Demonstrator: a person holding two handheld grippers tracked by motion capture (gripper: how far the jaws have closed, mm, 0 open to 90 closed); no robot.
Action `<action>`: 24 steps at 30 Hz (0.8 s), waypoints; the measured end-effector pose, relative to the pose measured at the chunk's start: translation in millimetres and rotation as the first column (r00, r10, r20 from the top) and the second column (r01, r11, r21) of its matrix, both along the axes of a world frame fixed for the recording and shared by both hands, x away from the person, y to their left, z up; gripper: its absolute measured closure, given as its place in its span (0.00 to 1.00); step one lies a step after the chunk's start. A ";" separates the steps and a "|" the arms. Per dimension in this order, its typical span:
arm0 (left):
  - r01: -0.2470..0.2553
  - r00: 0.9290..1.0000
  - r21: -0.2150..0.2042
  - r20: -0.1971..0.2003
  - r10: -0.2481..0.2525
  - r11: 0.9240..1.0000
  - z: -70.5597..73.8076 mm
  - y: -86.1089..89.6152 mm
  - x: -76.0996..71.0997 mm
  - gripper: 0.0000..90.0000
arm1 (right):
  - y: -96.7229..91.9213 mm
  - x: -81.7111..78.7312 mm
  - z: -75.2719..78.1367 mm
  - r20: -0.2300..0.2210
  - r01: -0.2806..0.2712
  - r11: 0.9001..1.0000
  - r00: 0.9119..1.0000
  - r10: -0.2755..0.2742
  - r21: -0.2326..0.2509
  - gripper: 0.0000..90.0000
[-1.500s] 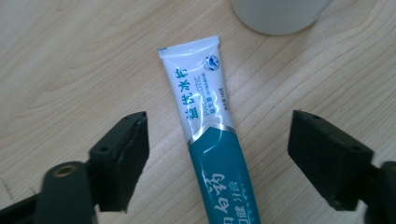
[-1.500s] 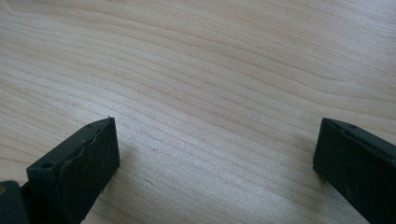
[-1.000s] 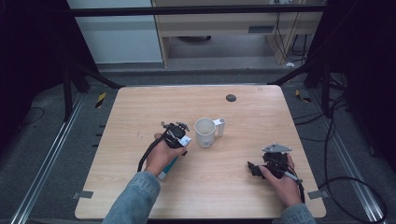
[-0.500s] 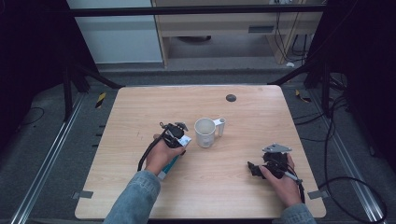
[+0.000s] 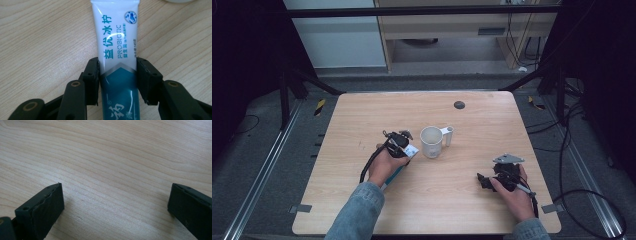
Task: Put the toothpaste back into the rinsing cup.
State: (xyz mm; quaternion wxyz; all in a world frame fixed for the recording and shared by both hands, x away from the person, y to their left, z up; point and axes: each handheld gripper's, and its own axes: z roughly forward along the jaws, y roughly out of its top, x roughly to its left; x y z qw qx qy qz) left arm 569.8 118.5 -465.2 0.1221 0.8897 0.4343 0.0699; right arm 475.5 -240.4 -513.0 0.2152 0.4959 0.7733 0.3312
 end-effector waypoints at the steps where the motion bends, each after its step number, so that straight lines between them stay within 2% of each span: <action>1: 0.001 1.000 -0.001 -0.001 -0.001 1.000 0.0 0.0 0.1 0.63 | 0.0 0.0 0.0 0.000 0.000 1.000 1.000 0.000 -0.001 0.01; 10: 0.019 1.000 0.005 0.002 -0.019 1.000 1.5 -2.3 -0.9 0.71 | 0.0 0.0 0.0 0.001 0.000 1.000 1.000 0.000 -0.001 0.01; 18: 0.023 1.000 -0.027 0.014 -0.023 0.999 6.3 1.4 -3.1 0.84 | 0.0 0.0 0.0 0.000 0.000 1.000 1.000 0.000 0.000 0.01; 24: 0.032 0.999 -0.030 0.030 -0.031 0.999 8.6 3.0 -5.4 0.86 | 0.0 0.0 -0.1 0.000 0.000 1.000 1.000 0.000 0.000 0.01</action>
